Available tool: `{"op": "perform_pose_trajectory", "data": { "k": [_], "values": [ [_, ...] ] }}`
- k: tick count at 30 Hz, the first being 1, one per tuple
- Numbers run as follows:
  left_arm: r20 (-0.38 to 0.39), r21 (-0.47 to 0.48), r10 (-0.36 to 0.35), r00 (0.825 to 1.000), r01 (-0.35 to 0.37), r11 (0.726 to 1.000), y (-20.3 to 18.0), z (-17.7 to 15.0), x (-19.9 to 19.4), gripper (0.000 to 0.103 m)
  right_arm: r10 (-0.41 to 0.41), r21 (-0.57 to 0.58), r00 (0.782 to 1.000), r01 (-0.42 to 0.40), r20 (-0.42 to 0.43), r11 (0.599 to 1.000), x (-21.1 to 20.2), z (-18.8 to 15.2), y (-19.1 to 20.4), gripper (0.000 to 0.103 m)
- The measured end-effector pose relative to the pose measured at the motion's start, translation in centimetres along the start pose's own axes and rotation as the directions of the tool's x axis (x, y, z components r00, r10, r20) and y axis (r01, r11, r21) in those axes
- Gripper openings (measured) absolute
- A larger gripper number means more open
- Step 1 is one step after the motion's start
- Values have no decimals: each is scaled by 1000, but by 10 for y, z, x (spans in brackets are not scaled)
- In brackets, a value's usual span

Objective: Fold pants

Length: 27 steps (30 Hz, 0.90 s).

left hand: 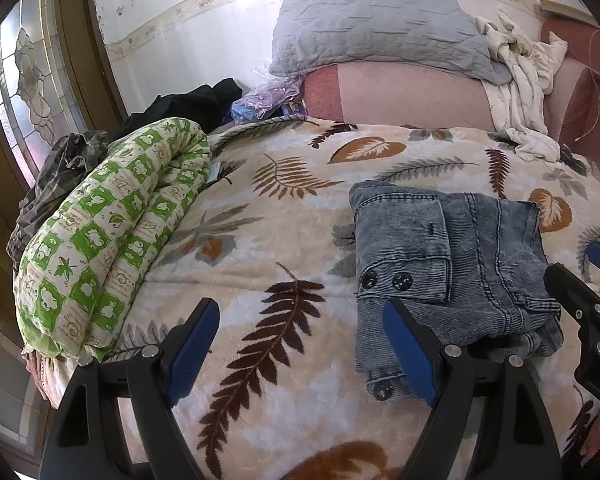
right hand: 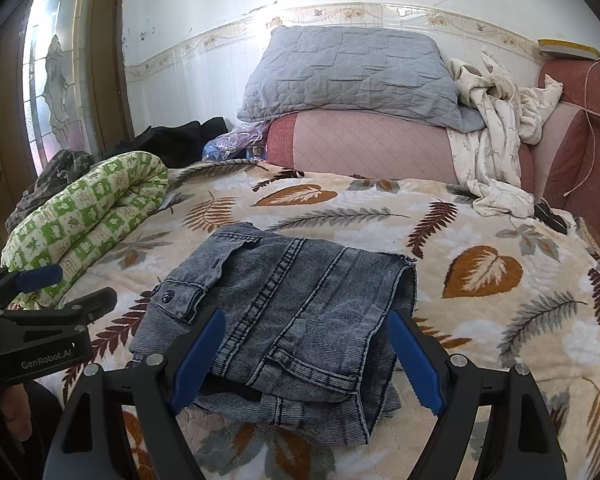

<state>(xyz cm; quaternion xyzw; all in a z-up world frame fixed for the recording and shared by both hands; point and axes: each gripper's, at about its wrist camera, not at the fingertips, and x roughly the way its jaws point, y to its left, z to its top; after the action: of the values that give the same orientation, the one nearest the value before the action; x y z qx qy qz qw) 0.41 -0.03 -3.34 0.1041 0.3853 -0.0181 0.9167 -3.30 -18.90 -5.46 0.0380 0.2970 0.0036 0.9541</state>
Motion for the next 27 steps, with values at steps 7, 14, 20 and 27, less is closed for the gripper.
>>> {"op": "perform_pose_trajectory", "data": {
  "k": [7, 14, 20, 27],
  "values": [
    [-1, -1, -8, 1000, 8, 1000, -1, -1, -1, 84, -4, -5, 1000, 4, 1, 1000, -1, 0, 0, 86],
    [-4, -2, -9, 1000, 9, 1000, -1, -2, 0, 84, -4, -3, 1000, 4, 1, 1000, 0, 0, 0, 86],
    [-7, 0, -10, 1000, 10, 1000, -2, -3, 0, 84, -8, 1, 1000, 8, 6, 1000, -1, 0, -2, 86],
    [-9, -1, -12, 1000, 12, 1000, -2, -3, 0, 84, -12, 3, 1000, 12, 6, 1000, -1, 0, -2, 86]
  ]
}}
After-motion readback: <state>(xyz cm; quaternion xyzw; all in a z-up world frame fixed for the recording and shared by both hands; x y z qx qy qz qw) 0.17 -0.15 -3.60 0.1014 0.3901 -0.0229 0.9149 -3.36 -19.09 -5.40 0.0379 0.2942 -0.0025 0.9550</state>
